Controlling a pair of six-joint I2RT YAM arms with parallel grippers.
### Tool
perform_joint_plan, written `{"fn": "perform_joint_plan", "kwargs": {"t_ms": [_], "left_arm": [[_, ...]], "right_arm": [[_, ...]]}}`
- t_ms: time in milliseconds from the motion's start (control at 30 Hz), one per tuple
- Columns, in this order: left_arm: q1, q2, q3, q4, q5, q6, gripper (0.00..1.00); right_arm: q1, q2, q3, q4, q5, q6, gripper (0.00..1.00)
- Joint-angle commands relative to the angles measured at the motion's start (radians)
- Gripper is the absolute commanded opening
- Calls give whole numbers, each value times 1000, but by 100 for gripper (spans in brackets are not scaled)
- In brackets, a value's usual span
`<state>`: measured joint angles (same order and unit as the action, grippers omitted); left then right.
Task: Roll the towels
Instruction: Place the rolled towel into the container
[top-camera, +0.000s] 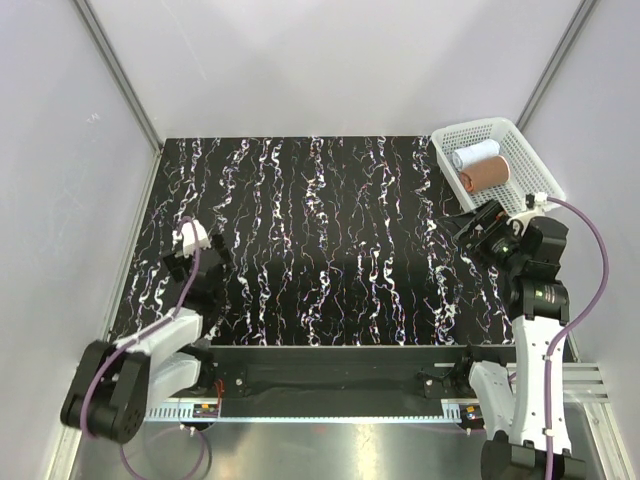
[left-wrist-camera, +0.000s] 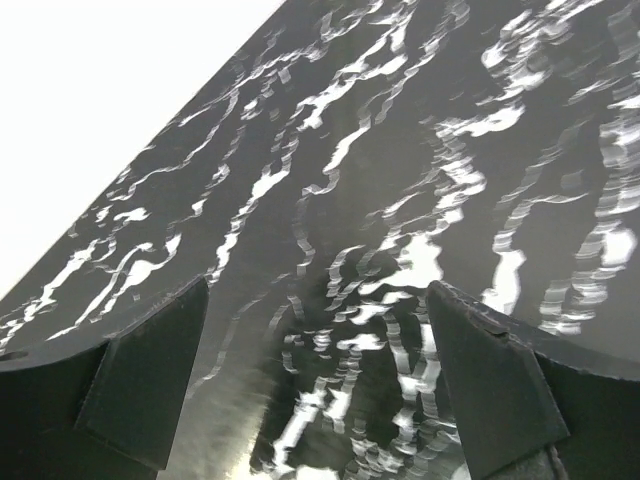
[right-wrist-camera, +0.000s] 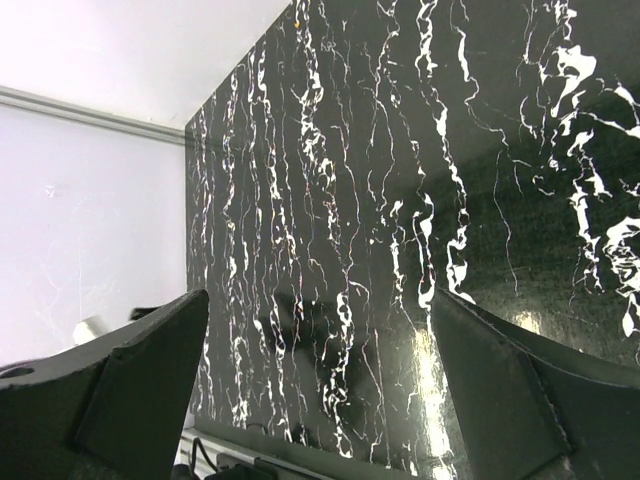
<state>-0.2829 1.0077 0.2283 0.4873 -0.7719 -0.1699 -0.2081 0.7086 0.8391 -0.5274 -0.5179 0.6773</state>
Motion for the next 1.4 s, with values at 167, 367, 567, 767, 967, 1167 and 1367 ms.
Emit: {"fn": "perform_joint_plan", "kwargs": {"t_ms": [167,367,567,767,967,1167,1367], "left_arm": [[83,304,-61,677,187,230,99],[180,281,-3,535,385,196,99],[246,316,-23,579,597,198,99],[249,315,-33,603,593,196,99],[248,319,-32,608,591,195,99],[248,318,-32,603,591,196,99],[248,318,-32,605,591,196,99]], "right_arm": [[29,40,9,38,-47,-28,100],[33,23,-23,49,-27,-45,100],[32,35,-74,56,35,-76,100],[32,90,-5,-63,285,-81,100],[32,58,-69,138,342,-165,100],[32,97,-225,426,288,-350,100],[32,233,-337,716,420,-510,100]]}}
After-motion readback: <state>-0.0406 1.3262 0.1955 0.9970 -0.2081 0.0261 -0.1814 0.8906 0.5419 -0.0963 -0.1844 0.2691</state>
